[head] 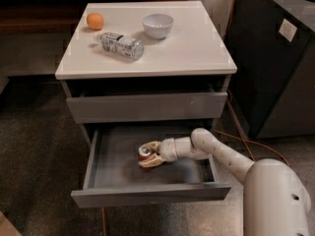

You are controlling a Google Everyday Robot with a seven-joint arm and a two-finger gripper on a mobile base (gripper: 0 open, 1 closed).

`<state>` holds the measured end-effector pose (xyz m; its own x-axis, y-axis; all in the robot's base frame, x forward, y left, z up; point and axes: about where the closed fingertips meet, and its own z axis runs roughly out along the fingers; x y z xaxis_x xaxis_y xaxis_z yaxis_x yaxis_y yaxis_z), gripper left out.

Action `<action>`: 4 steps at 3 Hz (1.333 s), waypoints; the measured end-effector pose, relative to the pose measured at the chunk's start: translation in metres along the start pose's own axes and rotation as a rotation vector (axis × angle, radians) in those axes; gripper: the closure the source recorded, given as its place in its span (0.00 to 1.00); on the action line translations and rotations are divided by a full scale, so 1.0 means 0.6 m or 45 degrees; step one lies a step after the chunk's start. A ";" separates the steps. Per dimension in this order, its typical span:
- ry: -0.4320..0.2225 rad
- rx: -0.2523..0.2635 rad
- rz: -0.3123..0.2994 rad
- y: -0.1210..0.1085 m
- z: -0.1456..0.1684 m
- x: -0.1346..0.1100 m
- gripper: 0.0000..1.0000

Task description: Place coke can into middle drawer

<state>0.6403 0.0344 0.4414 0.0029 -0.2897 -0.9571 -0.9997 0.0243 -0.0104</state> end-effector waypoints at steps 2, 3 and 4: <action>0.032 -0.010 -0.005 -0.007 0.021 0.031 0.12; 0.030 -0.014 -0.004 -0.005 0.024 0.030 0.00; 0.030 -0.015 -0.004 -0.005 0.025 0.030 0.00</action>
Offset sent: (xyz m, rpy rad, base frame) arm 0.0098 -0.0007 -0.0292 -0.0386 -0.0069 -0.0042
